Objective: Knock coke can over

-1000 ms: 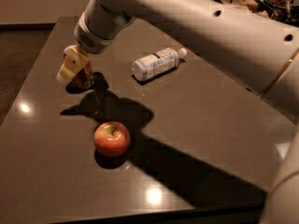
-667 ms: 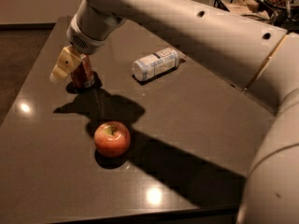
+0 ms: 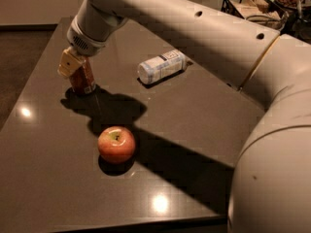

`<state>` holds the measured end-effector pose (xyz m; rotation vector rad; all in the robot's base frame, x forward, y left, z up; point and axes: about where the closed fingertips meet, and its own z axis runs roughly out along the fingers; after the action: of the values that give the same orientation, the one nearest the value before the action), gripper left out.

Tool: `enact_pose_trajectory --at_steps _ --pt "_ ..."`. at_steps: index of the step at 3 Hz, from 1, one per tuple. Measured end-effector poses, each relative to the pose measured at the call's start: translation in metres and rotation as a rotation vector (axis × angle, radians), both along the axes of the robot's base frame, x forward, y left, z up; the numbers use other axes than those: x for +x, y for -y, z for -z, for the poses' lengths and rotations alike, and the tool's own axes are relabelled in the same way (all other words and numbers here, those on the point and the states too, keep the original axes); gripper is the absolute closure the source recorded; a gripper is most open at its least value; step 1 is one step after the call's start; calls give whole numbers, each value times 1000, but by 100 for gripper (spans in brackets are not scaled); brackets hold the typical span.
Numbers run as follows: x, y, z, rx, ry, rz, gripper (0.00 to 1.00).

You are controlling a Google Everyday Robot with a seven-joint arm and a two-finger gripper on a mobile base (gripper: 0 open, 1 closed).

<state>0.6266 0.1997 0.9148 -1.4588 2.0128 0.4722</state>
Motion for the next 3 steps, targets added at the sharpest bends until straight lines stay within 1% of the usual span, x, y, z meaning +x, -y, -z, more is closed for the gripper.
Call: enact_pose_trajectory --at_steps 1,2,3 --pt "-2 22 -15 15 -33 -21 73" --pt "-7 49 -35 -6 -65 -75 95" --pt "-27 80 -40 -124 -96 -151 100"
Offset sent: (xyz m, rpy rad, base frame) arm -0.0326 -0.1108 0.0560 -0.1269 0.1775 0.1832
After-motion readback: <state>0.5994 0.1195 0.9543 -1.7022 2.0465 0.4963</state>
